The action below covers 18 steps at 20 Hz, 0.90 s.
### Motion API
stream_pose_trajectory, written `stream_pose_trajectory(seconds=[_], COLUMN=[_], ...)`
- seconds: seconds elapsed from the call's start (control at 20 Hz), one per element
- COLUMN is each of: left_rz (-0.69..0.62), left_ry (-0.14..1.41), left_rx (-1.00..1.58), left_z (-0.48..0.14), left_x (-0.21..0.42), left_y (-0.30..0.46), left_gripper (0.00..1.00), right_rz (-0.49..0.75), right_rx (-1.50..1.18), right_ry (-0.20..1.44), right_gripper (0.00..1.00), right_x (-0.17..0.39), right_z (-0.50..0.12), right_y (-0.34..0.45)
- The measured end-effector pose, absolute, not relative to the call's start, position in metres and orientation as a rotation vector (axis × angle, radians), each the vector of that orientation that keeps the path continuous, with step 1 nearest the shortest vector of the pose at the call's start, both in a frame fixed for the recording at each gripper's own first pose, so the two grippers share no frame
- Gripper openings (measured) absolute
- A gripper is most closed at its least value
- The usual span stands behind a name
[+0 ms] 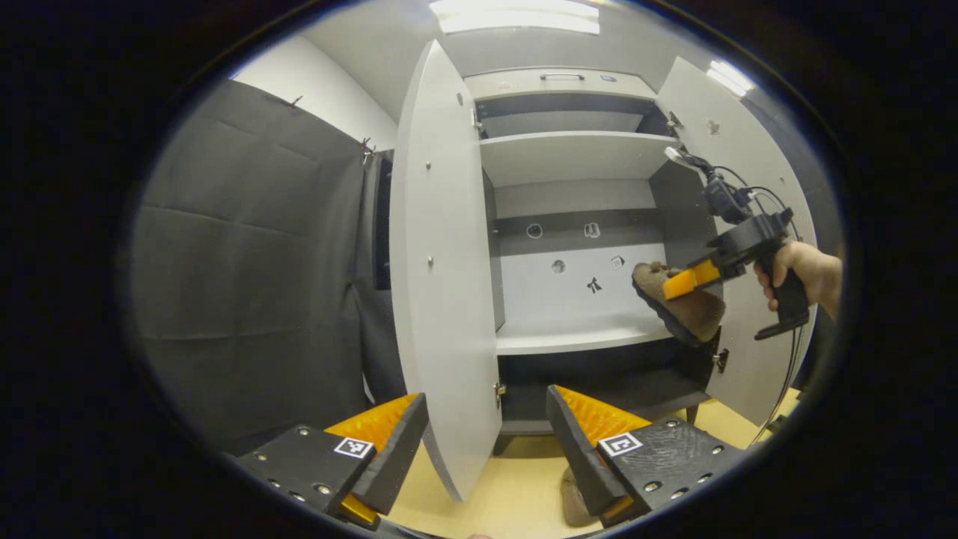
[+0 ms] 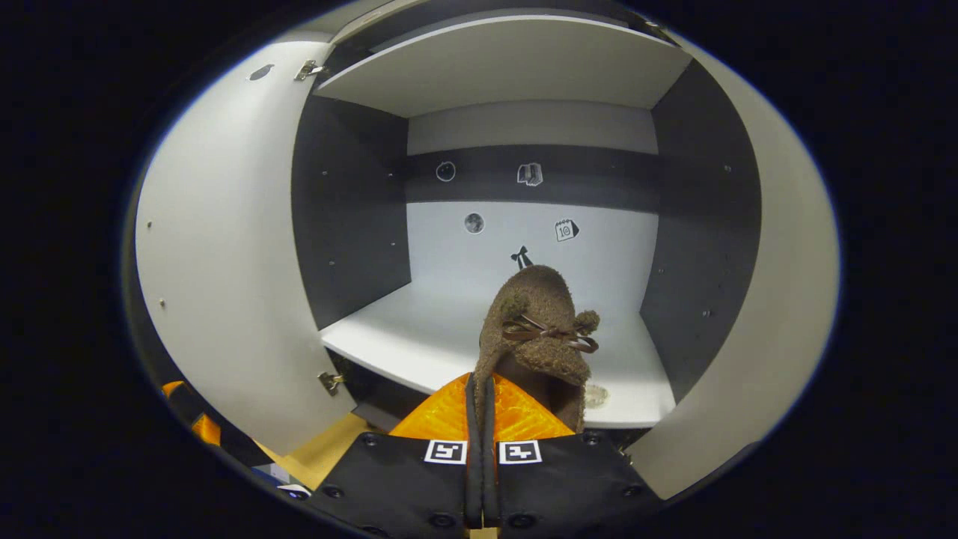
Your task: Grab one shoe with the right hand and put it into the shoe cabinet, grab the other shoe with the left hand and put it into the shoe cabinet; then close the right door with the right hand and the left door with the left hand.
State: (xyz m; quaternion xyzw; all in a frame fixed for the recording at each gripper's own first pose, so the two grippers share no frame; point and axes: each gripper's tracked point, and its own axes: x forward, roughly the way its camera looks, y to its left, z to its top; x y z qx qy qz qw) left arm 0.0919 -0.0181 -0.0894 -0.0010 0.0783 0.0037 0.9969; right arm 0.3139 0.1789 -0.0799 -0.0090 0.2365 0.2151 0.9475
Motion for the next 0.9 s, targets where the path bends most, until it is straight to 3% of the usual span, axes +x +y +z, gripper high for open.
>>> stream_pose_trajectory(seconds=[0.4, 0.55, 0.6, 0.65, 0.7, 0.85, 0.9], left_rz=[0.021, 0.031, 0.031, 0.035, 0.038, 0.021, 0.009], left_ry=[0.204, 0.217, 0.224, 0.228, 0.231, 0.24, 0.245], left_rx=[0.014, 0.0, -0.002, 0.002, 0.009, 0.016, 0.015], left_z=[-0.102, -0.107, -0.11, -0.112, -0.114, -0.12, -0.122], left_x=[0.082, 0.076, 0.074, 0.073, 0.073, 0.072, 0.072], left_y=[-0.011, -0.007, -0.007, -0.006, -0.005, -0.009, -0.012], left_gripper=[0.93, 0.87, 0.87, 0.93, 0.86, 0.87, 0.93], right_rz=[0.343, 0.341, 0.334, 0.327, 0.327, 0.31, 0.299], right_rx=[-0.026, -0.025, -0.028, -0.03, -0.034, -0.059, -0.07], right_ry=[0.553, 0.572, 0.55, 0.528, 0.5, 0.392, 0.349], right_gripper=[0.04, 0.04, 0.11, 0.22, 0.45, 1.0, 1.0], right_x=[0.395, 0.401, 0.405, 0.406, 0.403, 0.386, 0.38], right_z=[-0.11, -0.117, -0.115, -0.108, -0.101, -0.071, -0.062], right_y=[0.182, 0.189, 0.19, 0.191, 0.193, 0.187, 0.183])
